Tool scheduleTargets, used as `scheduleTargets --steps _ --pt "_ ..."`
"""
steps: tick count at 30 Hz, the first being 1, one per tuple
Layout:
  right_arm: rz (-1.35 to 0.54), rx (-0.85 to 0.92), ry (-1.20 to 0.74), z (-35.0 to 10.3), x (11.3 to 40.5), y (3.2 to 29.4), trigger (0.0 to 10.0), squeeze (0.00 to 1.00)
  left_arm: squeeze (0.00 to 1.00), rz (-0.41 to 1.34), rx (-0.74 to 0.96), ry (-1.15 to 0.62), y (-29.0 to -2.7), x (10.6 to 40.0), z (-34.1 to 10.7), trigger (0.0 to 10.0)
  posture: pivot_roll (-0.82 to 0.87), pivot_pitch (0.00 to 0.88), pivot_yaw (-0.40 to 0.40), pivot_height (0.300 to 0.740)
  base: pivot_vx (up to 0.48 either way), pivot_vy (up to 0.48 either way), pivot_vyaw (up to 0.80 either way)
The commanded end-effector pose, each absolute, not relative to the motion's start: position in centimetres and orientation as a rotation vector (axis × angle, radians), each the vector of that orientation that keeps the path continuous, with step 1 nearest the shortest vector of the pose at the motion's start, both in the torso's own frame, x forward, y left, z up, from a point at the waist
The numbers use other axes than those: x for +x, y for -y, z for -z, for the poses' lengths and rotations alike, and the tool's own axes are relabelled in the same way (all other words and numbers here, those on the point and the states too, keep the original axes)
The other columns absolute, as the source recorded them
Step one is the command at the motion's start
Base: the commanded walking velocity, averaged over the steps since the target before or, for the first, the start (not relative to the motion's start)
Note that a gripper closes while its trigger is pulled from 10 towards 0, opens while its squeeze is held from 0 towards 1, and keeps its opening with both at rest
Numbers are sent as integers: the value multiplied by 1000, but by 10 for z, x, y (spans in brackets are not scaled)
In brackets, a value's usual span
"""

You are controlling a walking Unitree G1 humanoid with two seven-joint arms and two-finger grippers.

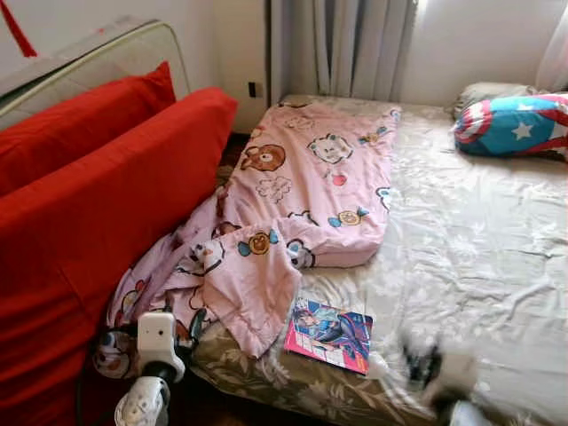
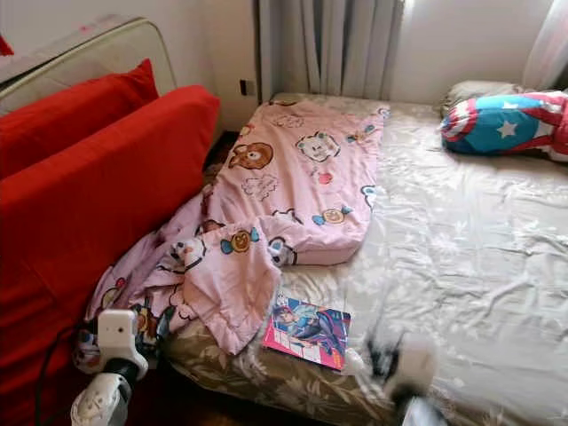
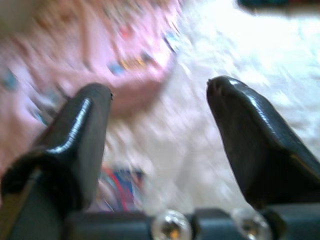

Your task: Clean up the room

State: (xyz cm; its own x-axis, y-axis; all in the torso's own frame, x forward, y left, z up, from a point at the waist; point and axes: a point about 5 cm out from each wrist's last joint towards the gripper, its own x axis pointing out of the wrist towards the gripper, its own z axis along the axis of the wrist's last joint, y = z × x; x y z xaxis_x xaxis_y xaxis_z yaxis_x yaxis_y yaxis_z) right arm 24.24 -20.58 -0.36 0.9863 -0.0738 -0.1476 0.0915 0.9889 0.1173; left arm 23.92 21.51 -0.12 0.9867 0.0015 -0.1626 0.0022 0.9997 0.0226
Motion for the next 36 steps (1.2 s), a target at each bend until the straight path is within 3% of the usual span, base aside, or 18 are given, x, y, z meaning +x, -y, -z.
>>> scheduleTargets --steps 1,5,12,22,36 --pt "88 175 -252 26 222 192 10000 0 0 -11 37 -187 -222 238 3 10000 3 50 -8 740 0 0 0" --pt "73 197 -268 31 216 179 10000 0 0 -31 31 -182 -229 235 -1 10000 15 43 -22 740 0 0 0" --pt "129 209 -237 27 212 187 10000 0 0 -1 15 -172 -217 234 -1 10000 0 54 -4 740 0 0 0" --pt "136 177 -229 17 233 201 10000 0 0 36 -5 -158 -208 251 -12 10000 -7 22 30 740 0 0 0" --pt "128 175 -192 -1 266 191 10000 0 0 7 -44 -138 -202 270 -19 10000 -12 0 -33 740 0 0 0"
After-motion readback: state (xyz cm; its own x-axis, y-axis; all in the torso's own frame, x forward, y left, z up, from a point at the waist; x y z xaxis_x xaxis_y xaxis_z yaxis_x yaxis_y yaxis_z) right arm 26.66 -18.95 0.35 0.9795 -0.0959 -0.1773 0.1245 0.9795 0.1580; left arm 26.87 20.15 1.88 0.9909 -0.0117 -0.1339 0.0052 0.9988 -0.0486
